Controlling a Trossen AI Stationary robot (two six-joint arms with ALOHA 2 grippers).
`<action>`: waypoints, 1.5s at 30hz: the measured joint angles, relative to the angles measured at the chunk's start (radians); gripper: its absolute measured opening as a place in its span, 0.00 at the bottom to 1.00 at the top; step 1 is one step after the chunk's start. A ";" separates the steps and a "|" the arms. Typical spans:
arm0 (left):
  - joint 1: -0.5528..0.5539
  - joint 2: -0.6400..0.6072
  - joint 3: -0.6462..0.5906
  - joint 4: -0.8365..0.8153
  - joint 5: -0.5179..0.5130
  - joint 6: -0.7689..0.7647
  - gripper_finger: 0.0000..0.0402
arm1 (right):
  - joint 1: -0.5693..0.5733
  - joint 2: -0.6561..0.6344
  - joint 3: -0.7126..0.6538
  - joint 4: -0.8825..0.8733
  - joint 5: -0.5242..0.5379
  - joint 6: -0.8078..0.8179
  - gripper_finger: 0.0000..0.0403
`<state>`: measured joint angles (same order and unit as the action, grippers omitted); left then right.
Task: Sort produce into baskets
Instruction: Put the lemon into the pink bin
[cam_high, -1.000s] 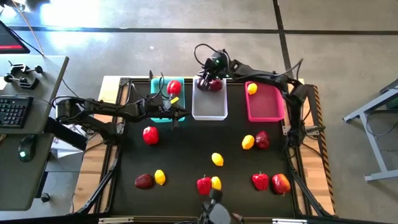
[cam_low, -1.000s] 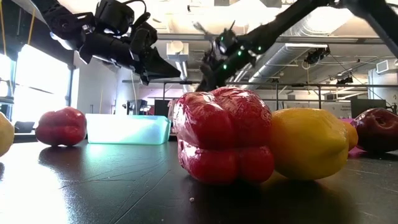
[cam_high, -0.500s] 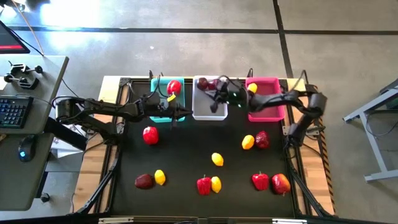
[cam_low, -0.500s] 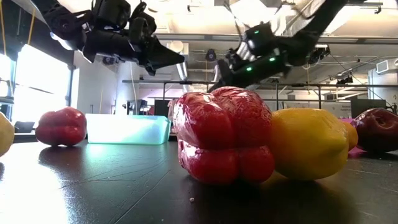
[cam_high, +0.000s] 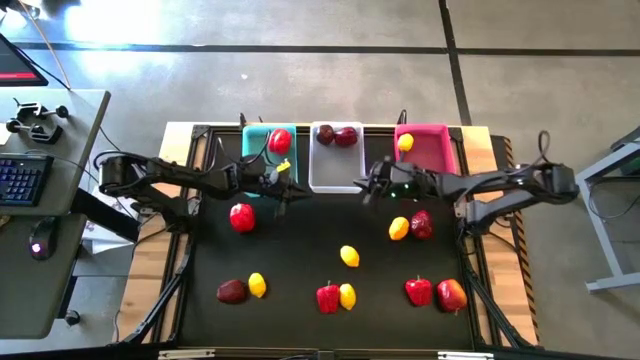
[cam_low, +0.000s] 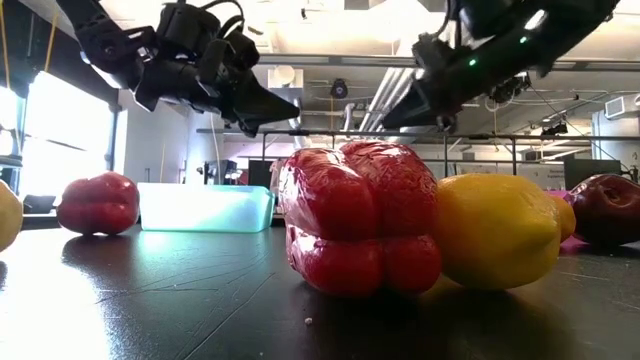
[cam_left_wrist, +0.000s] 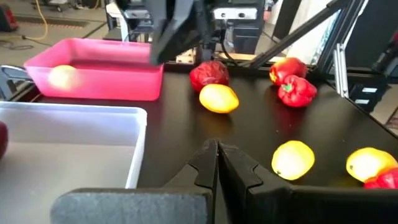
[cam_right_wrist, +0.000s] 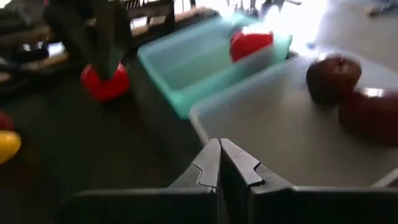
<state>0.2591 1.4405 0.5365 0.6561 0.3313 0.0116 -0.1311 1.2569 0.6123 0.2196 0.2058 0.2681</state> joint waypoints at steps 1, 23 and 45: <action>-0.004 0.001 0.000 0.001 0.000 0.000 0.00 | 0.022 -0.019 0.003 -0.043 0.007 0.014 0.00; -0.011 0.001 0.000 0.001 -0.021 0.027 0.00 | 0.378 -0.030 0.054 -0.416 0.150 0.417 0.48; -0.011 0.001 0.000 -0.002 -0.021 0.037 0.00 | 0.476 0.272 0.131 -0.231 0.040 0.651 0.65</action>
<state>0.2481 1.4410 0.5365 0.6542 0.3102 0.0490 0.3447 1.5285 0.7437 -0.0113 0.2461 0.9195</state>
